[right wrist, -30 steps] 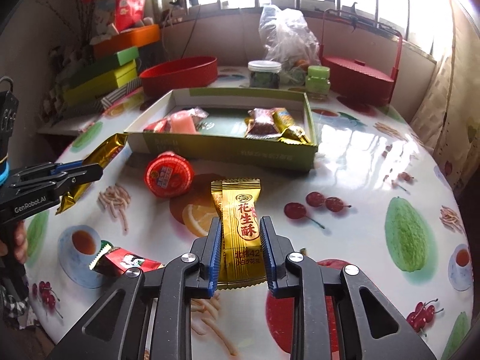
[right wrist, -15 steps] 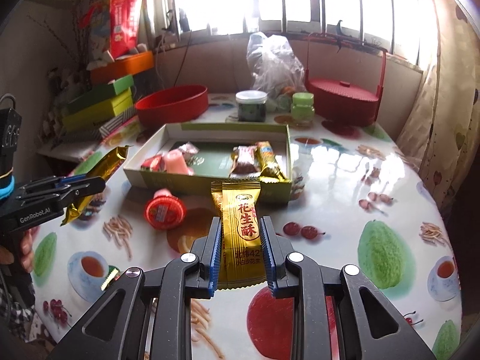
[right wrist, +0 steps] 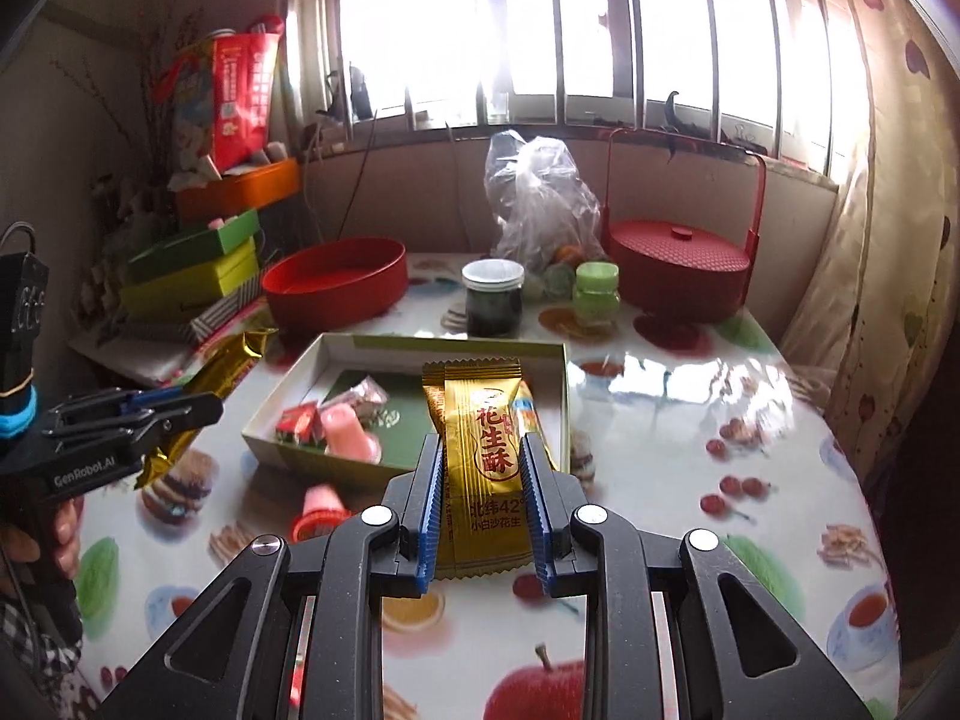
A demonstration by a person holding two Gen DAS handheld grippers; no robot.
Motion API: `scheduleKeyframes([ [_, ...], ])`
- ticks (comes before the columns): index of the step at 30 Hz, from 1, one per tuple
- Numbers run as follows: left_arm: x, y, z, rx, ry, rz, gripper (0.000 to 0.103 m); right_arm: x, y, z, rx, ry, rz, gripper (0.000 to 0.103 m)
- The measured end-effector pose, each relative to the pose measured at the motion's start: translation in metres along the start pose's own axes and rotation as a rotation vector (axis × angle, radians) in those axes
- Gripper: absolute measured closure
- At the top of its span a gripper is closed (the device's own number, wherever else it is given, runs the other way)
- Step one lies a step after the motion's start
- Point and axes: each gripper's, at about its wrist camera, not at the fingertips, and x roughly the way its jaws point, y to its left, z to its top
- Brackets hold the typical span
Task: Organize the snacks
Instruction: 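Lift the yellow stick snack and gold pack and carry both over the green box, then lower the yellow stick snack and gold pack into the box and open both tools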
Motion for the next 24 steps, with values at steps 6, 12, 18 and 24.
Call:
scheduleKeyframes([
  [6, 0.014, 0.005, 0.006, -0.003, 0.017, 0.009, 0.079, 0.02, 0.0, 0.008, 0.009, 0.022, 0.007, 0.079],
  [12, 0.031, 0.011, 0.008, -0.014, 0.044, 0.008, 0.079, 0.039, 0.003, 0.014, 0.003, 0.047, 0.021, 0.079],
  [18, 0.046, 0.012, 0.008, -0.007, 0.07, 0.009, 0.079, 0.064, 0.007, 0.018, 0.0, 0.084, 0.033, 0.079],
  [24, 0.057, 0.014, 0.007, -0.003, 0.09, 0.021, 0.079, 0.087, 0.008, 0.016, 0.0, 0.128, 0.046, 0.079],
])
